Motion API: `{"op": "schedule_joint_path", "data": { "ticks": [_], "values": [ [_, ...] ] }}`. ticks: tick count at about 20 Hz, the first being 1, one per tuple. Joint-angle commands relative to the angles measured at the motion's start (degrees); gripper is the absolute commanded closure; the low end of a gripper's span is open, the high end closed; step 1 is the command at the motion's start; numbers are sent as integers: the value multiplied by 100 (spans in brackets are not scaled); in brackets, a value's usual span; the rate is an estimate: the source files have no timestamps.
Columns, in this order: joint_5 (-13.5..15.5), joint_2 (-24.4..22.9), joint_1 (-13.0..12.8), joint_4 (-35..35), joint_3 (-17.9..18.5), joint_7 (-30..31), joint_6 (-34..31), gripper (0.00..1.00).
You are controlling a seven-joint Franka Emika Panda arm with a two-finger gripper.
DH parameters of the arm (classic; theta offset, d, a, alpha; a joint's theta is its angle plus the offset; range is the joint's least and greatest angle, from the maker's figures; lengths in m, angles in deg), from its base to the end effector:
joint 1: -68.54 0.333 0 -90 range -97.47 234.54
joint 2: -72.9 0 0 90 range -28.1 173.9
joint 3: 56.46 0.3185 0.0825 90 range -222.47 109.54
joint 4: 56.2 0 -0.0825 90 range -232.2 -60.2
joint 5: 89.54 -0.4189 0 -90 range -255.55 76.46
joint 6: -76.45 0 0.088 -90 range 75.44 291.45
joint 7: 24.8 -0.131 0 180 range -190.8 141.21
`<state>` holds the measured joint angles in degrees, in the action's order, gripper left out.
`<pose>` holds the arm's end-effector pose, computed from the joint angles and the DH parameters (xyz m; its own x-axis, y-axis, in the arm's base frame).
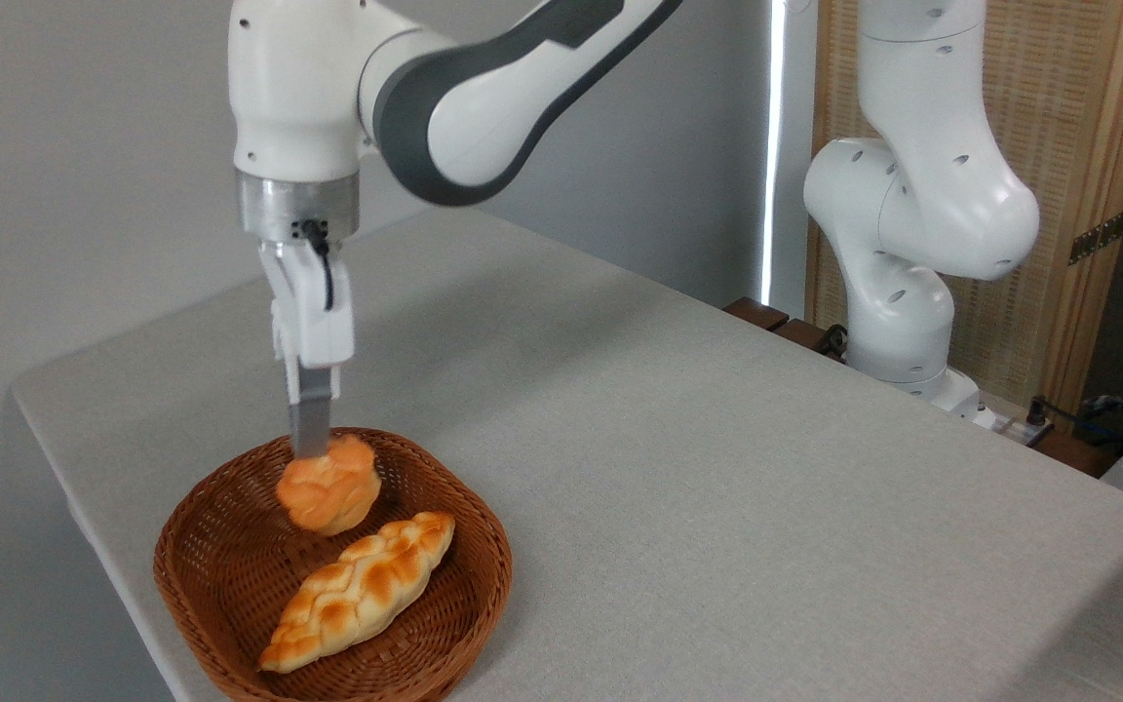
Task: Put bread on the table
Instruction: 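Lift the bun out of the basket and carry it onto the table, then lower the bun onto the table and open the gripper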
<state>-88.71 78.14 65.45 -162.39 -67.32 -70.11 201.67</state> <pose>0.6292 -0.1543 0.4612 0.4977 -0.8462 0.1904 -0.8374 -0.5260 -0.1488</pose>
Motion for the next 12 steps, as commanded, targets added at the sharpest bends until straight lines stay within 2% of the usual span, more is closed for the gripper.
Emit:
{"op": "schedule_joint_path", "data": {
  "ticks": [1,4,7,8,12],
  "values": [
    [522,-690,1,-95,188,-100,-961,97],
    [540,-1024,-8,-113,294,-101,-1718,97],
    [540,-1244,-43,-419,294,-83,-1931,93],
    [540,-1332,-104,-603,294,-92,-1940,89],
    [497,-1456,-412,-1176,286,-109,-1826,60]
  ]
}}
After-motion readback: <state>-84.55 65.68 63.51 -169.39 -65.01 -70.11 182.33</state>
